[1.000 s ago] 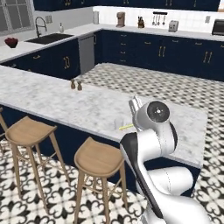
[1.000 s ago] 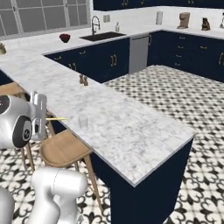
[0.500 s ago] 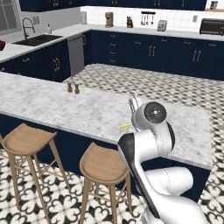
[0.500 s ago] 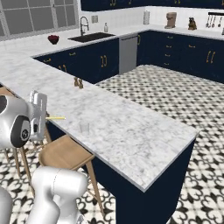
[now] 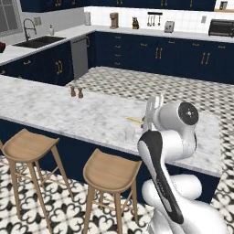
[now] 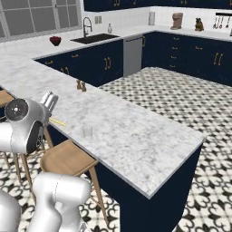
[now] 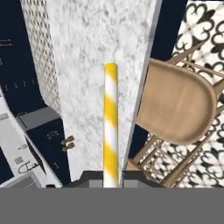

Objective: Take a straw from the drawer in front and place it inside the glass cup on the dining counter.

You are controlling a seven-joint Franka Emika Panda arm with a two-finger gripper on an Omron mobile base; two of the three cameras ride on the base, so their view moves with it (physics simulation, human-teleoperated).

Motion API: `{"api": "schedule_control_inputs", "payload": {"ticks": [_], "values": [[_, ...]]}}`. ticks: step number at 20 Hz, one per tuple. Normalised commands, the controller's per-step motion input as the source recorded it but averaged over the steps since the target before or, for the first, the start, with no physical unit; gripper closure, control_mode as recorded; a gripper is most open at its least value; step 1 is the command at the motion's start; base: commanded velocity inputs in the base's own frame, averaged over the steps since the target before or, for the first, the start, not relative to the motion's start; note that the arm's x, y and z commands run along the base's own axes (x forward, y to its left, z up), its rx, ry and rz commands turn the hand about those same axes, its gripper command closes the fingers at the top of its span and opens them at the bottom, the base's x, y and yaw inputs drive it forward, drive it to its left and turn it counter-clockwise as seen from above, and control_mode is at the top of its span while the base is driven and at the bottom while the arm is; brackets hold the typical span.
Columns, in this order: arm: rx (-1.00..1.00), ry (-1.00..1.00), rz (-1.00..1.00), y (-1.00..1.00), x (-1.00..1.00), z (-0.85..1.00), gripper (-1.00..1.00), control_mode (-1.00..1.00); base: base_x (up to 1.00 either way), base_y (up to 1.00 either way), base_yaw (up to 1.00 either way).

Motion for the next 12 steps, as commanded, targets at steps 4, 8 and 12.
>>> {"api": "schedule_control_inputs", "payload": {"ticks": [4, 8, 12], "values": [[0.51, 0.13, -0.16, -0.3, -0.02, 0.38, 1.0, -1.0, 0.0, 0.0, 0.0], [0.45, 0.23, -0.07, -0.47, 0.0, 0.11, 1.0, -1.0, 0.0, 0.0, 0.0], [0.37, 0.24, 0.0, -0.56, 0.13, 0.0, 1.0, -1.0, 0.0, 0.0, 0.0]]}}
